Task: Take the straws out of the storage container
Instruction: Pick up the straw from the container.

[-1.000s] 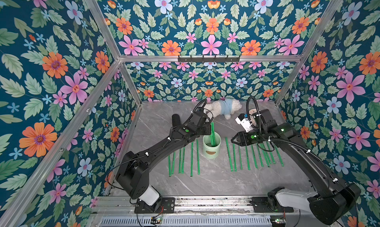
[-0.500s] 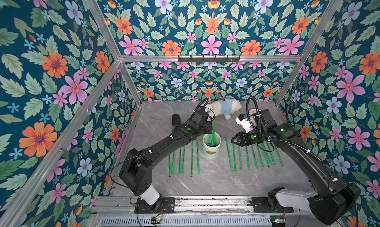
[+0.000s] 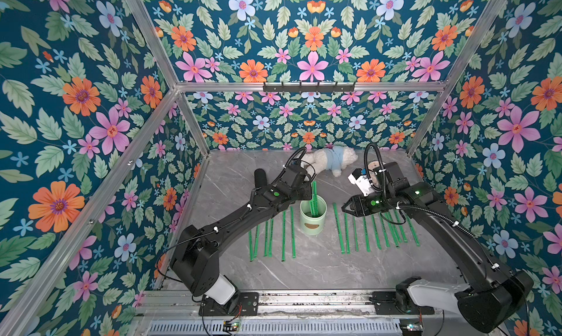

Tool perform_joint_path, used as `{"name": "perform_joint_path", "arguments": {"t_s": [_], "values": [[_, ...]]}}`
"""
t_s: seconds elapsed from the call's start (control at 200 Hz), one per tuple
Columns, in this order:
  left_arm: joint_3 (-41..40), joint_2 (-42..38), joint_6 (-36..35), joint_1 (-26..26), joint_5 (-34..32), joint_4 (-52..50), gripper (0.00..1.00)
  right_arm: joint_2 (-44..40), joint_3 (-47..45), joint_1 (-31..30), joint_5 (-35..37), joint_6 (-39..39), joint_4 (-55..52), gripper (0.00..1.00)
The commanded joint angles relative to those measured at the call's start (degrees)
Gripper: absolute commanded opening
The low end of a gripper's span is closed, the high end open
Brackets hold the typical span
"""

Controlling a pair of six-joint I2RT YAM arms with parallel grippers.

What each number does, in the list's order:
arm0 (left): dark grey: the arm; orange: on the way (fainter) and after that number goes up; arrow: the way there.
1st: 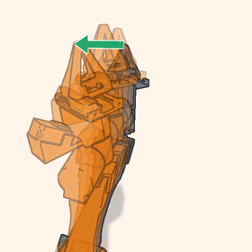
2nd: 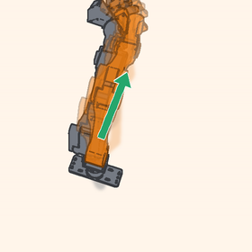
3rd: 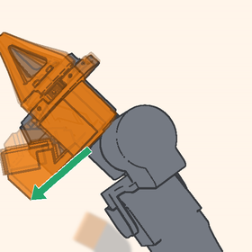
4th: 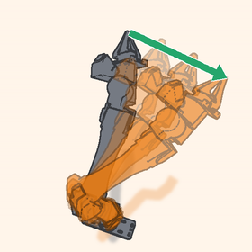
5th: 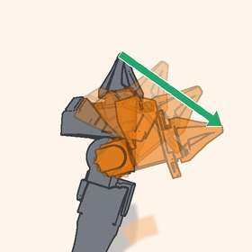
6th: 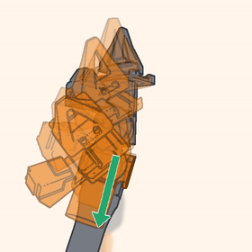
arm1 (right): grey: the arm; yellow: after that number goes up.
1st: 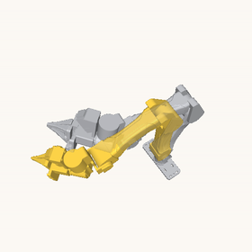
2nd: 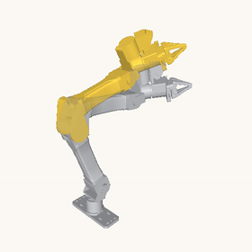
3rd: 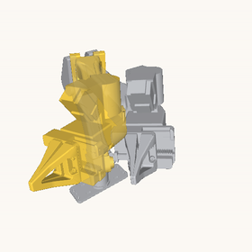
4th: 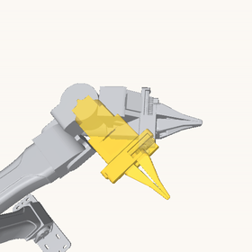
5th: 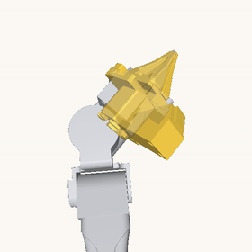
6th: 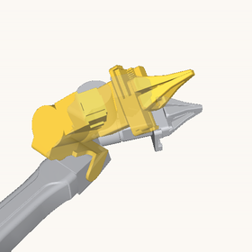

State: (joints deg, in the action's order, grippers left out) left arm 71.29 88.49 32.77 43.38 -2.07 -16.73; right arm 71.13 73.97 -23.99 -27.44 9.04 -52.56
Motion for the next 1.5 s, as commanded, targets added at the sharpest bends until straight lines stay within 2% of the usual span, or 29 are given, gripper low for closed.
{"name": "perform_joint_path", "arguments": {"t_s": [0.0, 0.3, 0.565, 0.785, 1.11, 1.495], "values": [[-0.18, -0.02, 0.17, 0.03, -0.74, 0.09, 0.30, -0.03, -0.13, 0.04, -0.18, -0.25, 0.54, 0.49], [0.52, 1.60, 0.05, 0.08, 0.26, 1.12, 0.29, -0.03, -0.17, 0.03, 0.20, -0.32, 0.47, 0.49], [0.35, 1.16, 0.01, 0.11, 0.62, 0.95, 0.13, 0.06, -0.38, -0.01, 0.37, -0.30, 0.58, 0.49], [1.21, -0.57, -0.42, 0.22, -0.19, -1.50, 0.12, -0.19, -0.11, 0.04, 0.31, -0.21, 0.54, 0.49], [6.07, -3.29, -2.58, 0.57, -3.94, -11.55, 0.12, -1.06, -0.11, -0.01, 0.10, -0.07, 0.65, 0.49], [11.24, -3.01, -5.03, 0.62, -5.41, -18.25, 0.12, -1.24, -0.32, -0.01, -0.03, 0.01, 0.77, 0.49]]}}
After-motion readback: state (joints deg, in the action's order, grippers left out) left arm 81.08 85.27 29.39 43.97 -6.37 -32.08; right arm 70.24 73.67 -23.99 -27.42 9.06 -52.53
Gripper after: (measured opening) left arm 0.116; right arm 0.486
